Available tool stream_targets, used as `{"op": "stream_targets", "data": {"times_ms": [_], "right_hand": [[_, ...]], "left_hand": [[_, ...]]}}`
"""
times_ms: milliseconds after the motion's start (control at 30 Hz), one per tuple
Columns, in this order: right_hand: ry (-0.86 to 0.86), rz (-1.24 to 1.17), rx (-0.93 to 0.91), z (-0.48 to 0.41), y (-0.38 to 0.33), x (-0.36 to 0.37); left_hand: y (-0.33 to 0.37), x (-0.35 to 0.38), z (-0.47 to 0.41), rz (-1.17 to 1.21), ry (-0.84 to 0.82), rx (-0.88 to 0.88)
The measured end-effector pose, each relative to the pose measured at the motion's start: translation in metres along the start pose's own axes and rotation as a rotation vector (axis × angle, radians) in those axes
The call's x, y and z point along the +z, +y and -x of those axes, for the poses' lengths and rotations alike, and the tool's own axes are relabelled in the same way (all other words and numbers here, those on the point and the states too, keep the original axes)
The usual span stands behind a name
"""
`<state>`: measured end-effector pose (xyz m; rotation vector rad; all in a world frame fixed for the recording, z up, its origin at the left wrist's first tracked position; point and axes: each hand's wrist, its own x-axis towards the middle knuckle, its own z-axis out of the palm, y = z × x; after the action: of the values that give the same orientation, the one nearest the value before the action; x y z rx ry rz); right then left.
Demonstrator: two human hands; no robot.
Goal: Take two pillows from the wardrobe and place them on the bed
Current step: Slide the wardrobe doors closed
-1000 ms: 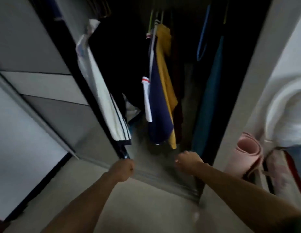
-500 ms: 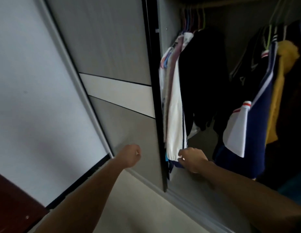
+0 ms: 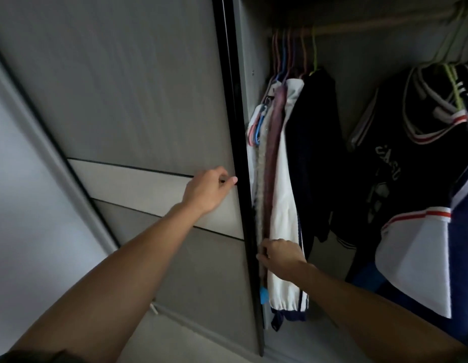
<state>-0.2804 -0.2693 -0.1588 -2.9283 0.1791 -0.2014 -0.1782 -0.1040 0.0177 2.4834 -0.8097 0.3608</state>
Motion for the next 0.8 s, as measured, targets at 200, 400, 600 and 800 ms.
{"op": "stream_targets", "data": {"times_ms": [200, 400, 600, 800], "right_hand": [[0.198, 0.021, 0.209, -0.049, -0.034, -0.003], [0.268, 0.117, 0.36, -0.068, -0.049, 0.009], [0.291, 0.177, 0.438, -0.052, -0.05, 0.013], [0.304, 0.214, 0.574, -0.023, -0.033, 0.003]], "left_hand": [[0.003, -0.012, -0.057, 0.141, 0.08, 0.237], [-0.002, -0.015, -0.086, 0.074, 0.018, 0.462], [0.012, -0.02, -0.083, 0.069, -0.034, 0.566], [0.049, -0.017, -0.07, 0.042, -0.037, 0.66]]}}
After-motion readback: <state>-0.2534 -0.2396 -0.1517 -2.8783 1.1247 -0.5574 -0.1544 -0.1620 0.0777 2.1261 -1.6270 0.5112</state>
